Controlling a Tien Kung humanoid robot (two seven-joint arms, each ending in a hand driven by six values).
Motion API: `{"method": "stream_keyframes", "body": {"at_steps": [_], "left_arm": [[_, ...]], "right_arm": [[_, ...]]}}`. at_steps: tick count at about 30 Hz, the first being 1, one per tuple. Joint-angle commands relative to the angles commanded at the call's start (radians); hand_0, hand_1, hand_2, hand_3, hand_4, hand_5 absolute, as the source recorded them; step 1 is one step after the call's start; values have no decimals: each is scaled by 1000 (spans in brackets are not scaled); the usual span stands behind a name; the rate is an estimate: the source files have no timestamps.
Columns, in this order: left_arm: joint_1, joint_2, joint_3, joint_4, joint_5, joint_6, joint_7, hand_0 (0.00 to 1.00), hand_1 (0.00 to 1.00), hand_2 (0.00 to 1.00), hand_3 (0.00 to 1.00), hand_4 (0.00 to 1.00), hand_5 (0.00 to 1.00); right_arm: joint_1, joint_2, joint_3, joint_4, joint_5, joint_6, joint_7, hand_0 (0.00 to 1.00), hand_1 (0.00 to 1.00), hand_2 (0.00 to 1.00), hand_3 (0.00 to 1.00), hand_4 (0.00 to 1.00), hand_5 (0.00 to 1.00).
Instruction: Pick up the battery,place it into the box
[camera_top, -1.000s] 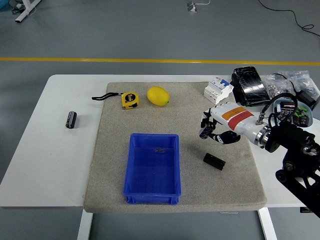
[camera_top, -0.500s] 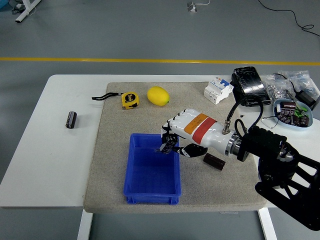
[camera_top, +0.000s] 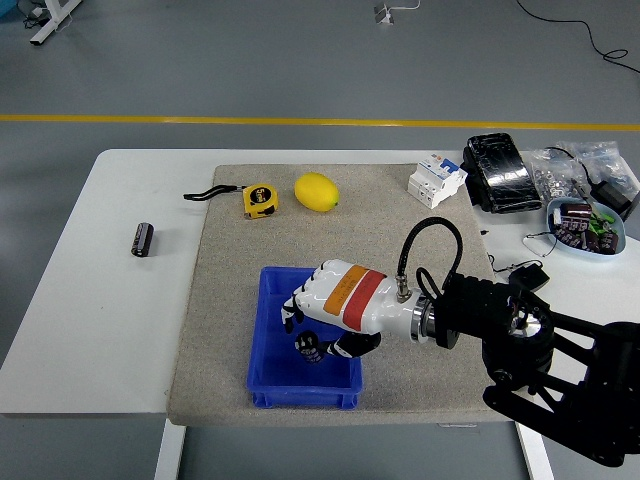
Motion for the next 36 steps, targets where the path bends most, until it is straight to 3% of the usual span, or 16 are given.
{"method": "stream_keyframes", "body": {"at_steps": [2,11,13,14,19,24,29,36], "left_arm": [[-2,0,0,0,1,-1,0,611,543,603,619,617,678],[-5,-1,2,0,-1,0,-1,611,543,602,619,617,678],[-5,0,4,1,-4,0,-2,611,543,602,619,617,678],[-6,0,4,1,-4,0,-2,611,541,601,619,617,678],[-8,0,7,2,-13,2,-4,611,541,601,619,617,678],[-9,-1,9,2,-14,3,-4,607,541,600,619,617,678],[-9,-1,8,2,-12,2,-3,609,542,601,618,616,679],[-12,-3,5,1,-5,0,-1,609,543,602,619,616,679]], "right_arm": [[2,1,3,-4,1,-4,0,681,711,890,974,998,171],[-18,-17,86,-4,5,-24,-7,663,693,860,956,971,141],[-30,-30,119,-12,1,-27,-3,663,693,860,956,971,141],[-35,-38,133,-17,-5,-27,-2,639,666,803,886,968,145],[-59,-99,168,-61,-32,-27,12,639,666,803,886,968,145],[-63,-182,118,-112,-84,-27,34,627,661,791,864,989,172],[-41,-260,24,-114,-128,-16,54,631,661,792,859,991,171],[11,-301,-70,-109,-134,-26,73,632,663,792,858,991,172]]}}
